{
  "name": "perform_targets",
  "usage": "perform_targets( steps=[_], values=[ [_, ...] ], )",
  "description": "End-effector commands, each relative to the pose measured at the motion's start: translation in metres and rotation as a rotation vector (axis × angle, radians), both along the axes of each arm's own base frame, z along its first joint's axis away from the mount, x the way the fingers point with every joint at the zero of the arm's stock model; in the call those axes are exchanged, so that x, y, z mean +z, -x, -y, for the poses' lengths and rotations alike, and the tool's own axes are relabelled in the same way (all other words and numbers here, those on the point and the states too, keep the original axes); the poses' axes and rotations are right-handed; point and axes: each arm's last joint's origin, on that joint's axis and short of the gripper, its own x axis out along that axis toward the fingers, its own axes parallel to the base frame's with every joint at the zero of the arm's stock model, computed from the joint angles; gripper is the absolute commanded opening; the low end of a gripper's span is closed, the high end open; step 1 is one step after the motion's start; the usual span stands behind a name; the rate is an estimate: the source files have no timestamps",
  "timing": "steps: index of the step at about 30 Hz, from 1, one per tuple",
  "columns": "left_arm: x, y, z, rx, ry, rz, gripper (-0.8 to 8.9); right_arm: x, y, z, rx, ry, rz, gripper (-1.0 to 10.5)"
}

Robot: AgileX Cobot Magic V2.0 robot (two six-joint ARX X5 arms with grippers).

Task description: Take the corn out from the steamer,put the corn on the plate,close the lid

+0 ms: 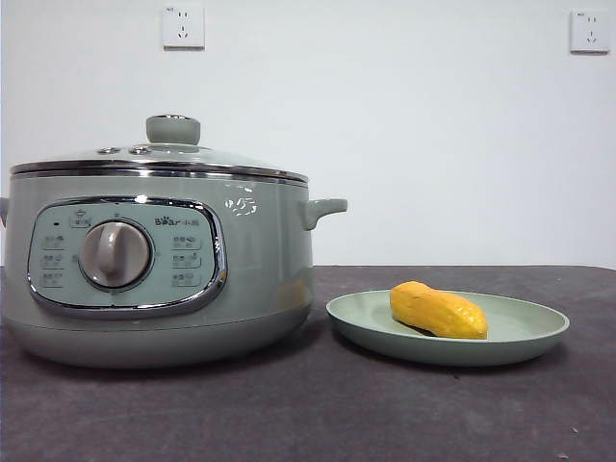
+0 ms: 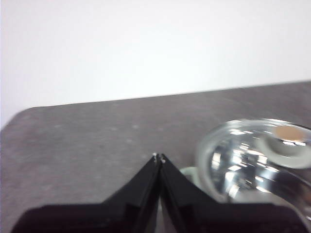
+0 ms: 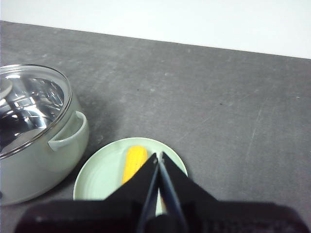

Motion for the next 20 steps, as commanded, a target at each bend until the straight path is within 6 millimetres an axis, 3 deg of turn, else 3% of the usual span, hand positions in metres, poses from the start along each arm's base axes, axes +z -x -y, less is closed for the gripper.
perform_targets(
  steps=[1, 10, 14, 20],
  values=[
    [-0.027, -0.006, -0.004, 0.059, -0.005, 0.047, -0.03, -0.001, 0.0, 0.0, -0.002, 0.001, 0.003, 0.0],
    [-0.117, -0.023, -0.007, 0.092, -0.001, -0.008, -0.03, -0.001, 0.0, 0.0, -0.002, 0.002, 0.003, 0.0],
    [-0.138, -0.024, -0.006, 0.05, 0.009, -0.041, -0.03, -0.001, 0.0, 0.0, -0.002, 0.002, 0.003, 0.0],
    [-0.149, -0.025, -0.006, 0.041, 0.028, -0.067, -0.03, -0.001, 0.0, 0.0, -0.002, 0.002, 0.003, 0.0]
  ],
)
